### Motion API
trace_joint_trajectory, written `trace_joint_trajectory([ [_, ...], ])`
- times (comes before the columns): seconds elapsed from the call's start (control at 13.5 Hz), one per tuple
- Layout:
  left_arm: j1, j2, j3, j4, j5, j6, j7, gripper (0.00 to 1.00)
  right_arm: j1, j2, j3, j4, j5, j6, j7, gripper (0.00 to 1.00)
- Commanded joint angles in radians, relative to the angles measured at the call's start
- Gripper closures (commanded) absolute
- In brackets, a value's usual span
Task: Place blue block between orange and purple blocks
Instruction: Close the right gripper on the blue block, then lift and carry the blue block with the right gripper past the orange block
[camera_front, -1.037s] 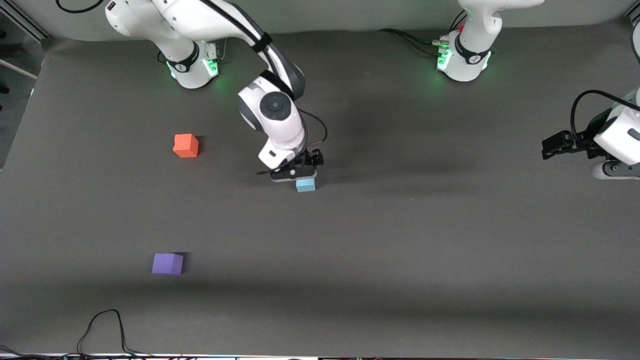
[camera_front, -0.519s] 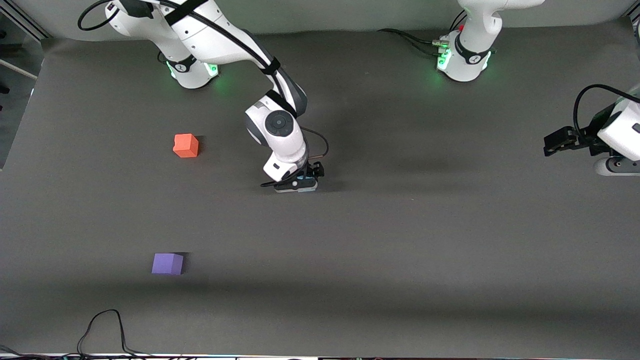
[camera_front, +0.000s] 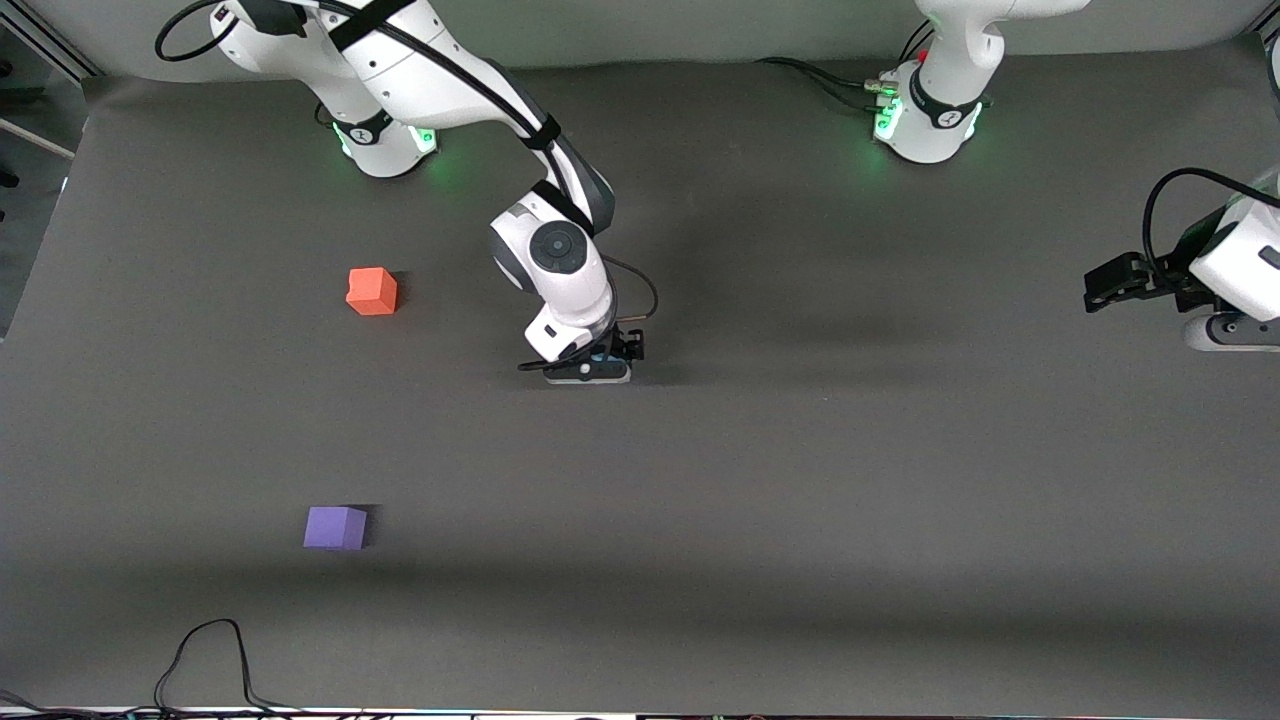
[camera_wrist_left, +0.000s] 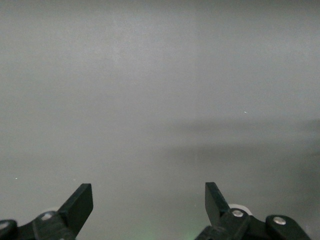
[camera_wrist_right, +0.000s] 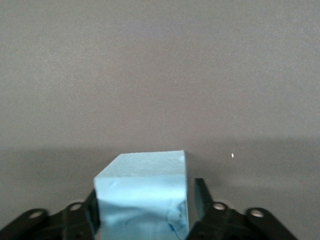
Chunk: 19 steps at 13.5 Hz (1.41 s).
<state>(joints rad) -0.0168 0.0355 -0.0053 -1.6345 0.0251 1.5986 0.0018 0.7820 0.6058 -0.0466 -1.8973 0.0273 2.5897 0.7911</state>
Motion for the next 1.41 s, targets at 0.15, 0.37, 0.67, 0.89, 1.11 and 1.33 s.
trace_joint_trajectory([
  [0.15, -0.006, -0.009, 0.001, 0.009, -0.002, -0.014, 0.000, 0.00, 0.002, -0.046, -0.006, 0.148, -0.001, -0.291, 0.025, 0.47],
  [0.37, -0.002, -0.005, 0.004, 0.010, -0.008, -0.019, -0.008, 0.00, -0.019, -0.153, -0.009, 0.257, 0.032, -0.500, -0.040, 0.47],
  [0.67, -0.006, -0.006, 0.002, 0.010, 0.009, -0.019, -0.020, 0.00, -0.095, -0.334, -0.048, 0.365, 0.149, -0.735, -0.216, 0.47],
  [0.89, 0.000, -0.011, 0.004, 0.012, 0.007, -0.017, -0.017, 0.00, -0.098, -0.359, -0.145, 0.499, 0.151, -0.909, -0.299, 0.47],
  [1.11, -0.003, -0.012, 0.002, 0.007, 0.004, -0.023, -0.019, 0.00, -0.140, -0.368, -0.202, 0.576, 0.146, -1.000, -0.341, 0.47],
  [1.33, -0.005, -0.011, 0.002, 0.010, 0.004, -0.025, -0.019, 0.00, -0.391, -0.429, -0.072, 0.557, 0.128, -1.092, -0.490, 0.47],
])
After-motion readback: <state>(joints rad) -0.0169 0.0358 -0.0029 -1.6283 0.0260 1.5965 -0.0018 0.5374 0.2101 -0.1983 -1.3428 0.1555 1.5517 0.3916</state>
